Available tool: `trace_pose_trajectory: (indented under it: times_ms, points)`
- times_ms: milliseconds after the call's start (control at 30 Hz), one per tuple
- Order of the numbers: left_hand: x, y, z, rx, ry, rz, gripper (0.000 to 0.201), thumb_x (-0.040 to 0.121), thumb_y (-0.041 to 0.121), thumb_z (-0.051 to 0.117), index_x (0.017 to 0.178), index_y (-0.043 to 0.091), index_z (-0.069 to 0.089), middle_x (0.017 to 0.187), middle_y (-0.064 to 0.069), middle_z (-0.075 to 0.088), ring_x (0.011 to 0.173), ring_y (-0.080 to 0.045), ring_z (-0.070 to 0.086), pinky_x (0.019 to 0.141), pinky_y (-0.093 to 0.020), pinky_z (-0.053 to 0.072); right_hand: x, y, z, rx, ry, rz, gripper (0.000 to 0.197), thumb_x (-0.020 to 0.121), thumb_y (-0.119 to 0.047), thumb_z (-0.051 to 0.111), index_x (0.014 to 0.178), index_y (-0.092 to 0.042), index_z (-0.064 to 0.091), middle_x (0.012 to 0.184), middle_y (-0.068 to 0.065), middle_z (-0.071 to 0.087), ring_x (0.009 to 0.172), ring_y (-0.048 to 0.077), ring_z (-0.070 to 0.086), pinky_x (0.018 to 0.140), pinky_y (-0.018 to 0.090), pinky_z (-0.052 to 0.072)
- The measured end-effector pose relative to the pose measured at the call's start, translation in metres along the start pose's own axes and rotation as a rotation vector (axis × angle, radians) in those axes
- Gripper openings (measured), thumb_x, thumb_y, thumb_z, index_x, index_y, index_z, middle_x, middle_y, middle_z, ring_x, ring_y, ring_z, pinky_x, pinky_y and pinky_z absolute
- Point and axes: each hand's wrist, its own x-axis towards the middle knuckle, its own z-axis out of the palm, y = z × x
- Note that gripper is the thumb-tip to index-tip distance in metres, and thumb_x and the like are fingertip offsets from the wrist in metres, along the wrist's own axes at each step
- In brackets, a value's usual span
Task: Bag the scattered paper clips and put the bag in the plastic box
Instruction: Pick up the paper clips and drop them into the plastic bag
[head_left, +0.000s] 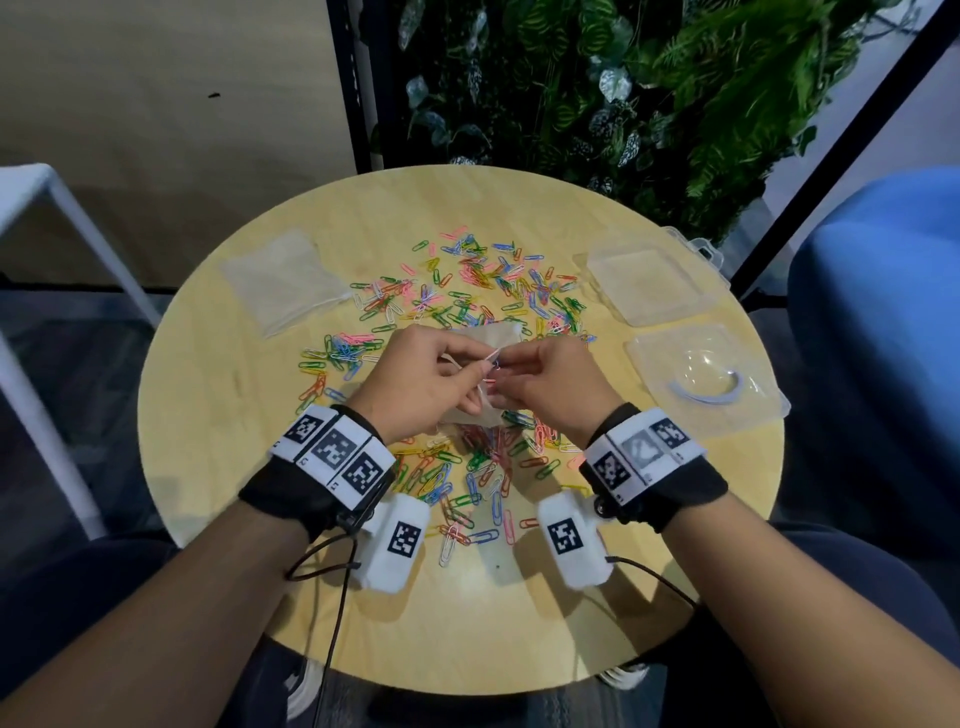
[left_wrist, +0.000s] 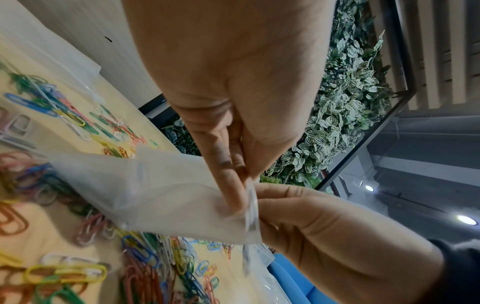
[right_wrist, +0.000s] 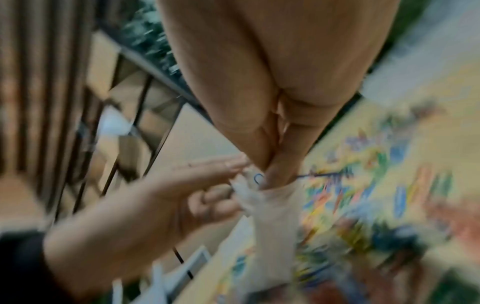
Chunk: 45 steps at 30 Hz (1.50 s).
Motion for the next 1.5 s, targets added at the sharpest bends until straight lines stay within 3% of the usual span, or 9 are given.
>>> trace_pose_trajectory:
  times_ms: [133,300,467,600,867,967,1167,1300,1500]
  points:
    - [0.002,-0.001,0.001,-0.008,0.016,-0.004,0.017,0.094,0.006,0.067,0.109,0.002,0.073,0.070,-0.014,0.073,0.062,-0.026,0.074,0.047,-0.018,0.055,-0.003,0.001,0.000,-0.492,0.119,-0.292,0.009,0.077,-0.009,0.070,0.075,-0.013,0.078,0.066,0.003,0.073,0.059,0.012,0.068,0.059,0.014,0.050]
    - [0.007,-0.009,-0.009,-0.002,0.044,-0.005,0.020,0.092,0.013,0.071,0.110,0.007,0.075,0.070,-0.011,0.076,0.064,-0.027,0.076,0.066,-0.048,0.064,-0.013,-0.011,-0.012,-0.503,-0.039,-0.396,0.012,0.088,-0.020,0.068,0.090,-0.016,0.078,0.078,-0.004,0.075,0.066,0.006,0.069,0.064,0.019,0.053]
    - [0.011,-0.004,-0.031,-0.059,0.095,-0.035,0.015,0.092,0.006,0.069,0.106,0.001,0.073,0.068,-0.009,0.071,0.060,-0.024,0.073,0.064,-0.032,0.064,-0.036,-0.005,-0.058,-0.519,0.092,-0.157,0.023,0.082,-0.023,0.075,0.101,-0.011,0.073,0.080,0.001,0.073,0.048,0.004,0.065,0.049,0.016,0.053]
    - [0.011,-0.004,-0.042,-0.066,0.121,-0.025,0.010,0.092,0.007,0.069,0.100,0.006,0.075,0.060,0.002,0.068,0.048,-0.012,0.069,0.059,-0.027,0.063,-0.059,0.030,-0.072,-0.633,-0.138,0.386,0.086,0.055,-0.025,0.093,0.130,-0.016,0.052,0.094,0.003,0.060,0.053,0.018,0.067,0.051,0.030,0.058]
    - [0.010,0.001,-0.044,-0.049,0.098,-0.011,0.010,0.093,0.007,0.068,0.100,0.003,0.074,0.064,0.002,0.067,0.053,-0.015,0.071,0.061,-0.030,0.064,-0.078,0.050,-0.013,-0.892,-0.074,0.164,0.061,0.050,-0.049,0.089,0.089,-0.025,0.049,0.090,0.003,0.044,0.078,0.023,0.048,0.059,0.027,0.036]
    - [0.009,0.002,-0.042,-0.038,0.082,-0.005,0.011,0.093,0.007,0.068,0.102,0.003,0.073,0.065,-0.003,0.067,0.059,-0.022,0.073,0.064,-0.033,0.064,-0.064,0.051,-0.005,-0.859,-0.049,0.093,0.070,0.054,-0.047,0.088,0.113,-0.021,0.060,0.081,-0.002,0.045,0.082,0.020,0.045,0.064,0.028,0.035]
    - [0.009,0.001,-0.045,-0.032,0.072,-0.009,0.015,0.094,0.009,0.068,0.106,0.002,0.072,0.069,-0.009,0.069,0.069,-0.035,0.075,0.069,-0.040,0.064,-0.027,0.051,0.005,-0.780,0.044,0.132,0.114,0.059,-0.052,0.085,0.150,-0.017,0.025,0.108,0.012,0.053,0.111,0.025,0.044,0.085,0.028,0.038]
    - [0.012,0.000,-0.044,-0.025,0.064,-0.002,0.013,0.094,0.009,0.068,0.105,0.004,0.073,0.070,-0.010,0.069,0.068,-0.034,0.075,0.069,-0.041,0.064,-0.004,0.039,0.006,-0.879,-0.010,0.129,0.107,0.067,-0.054,0.078,0.152,-0.022,0.022,0.126,0.015,0.040,0.113,0.031,0.048,0.096,0.031,0.040]
    - [0.015,-0.008,-0.043,-0.006,0.049,-0.036,0.011,0.094,0.009,0.067,0.102,0.005,0.074,0.065,-0.008,0.067,0.065,-0.032,0.075,0.069,-0.044,0.064,0.013,0.037,0.017,-1.029,0.000,-0.093,0.045,0.084,-0.036,0.069,0.126,-0.023,0.062,0.098,0.008,0.048,0.090,0.025,0.051,0.074,0.023,0.031]
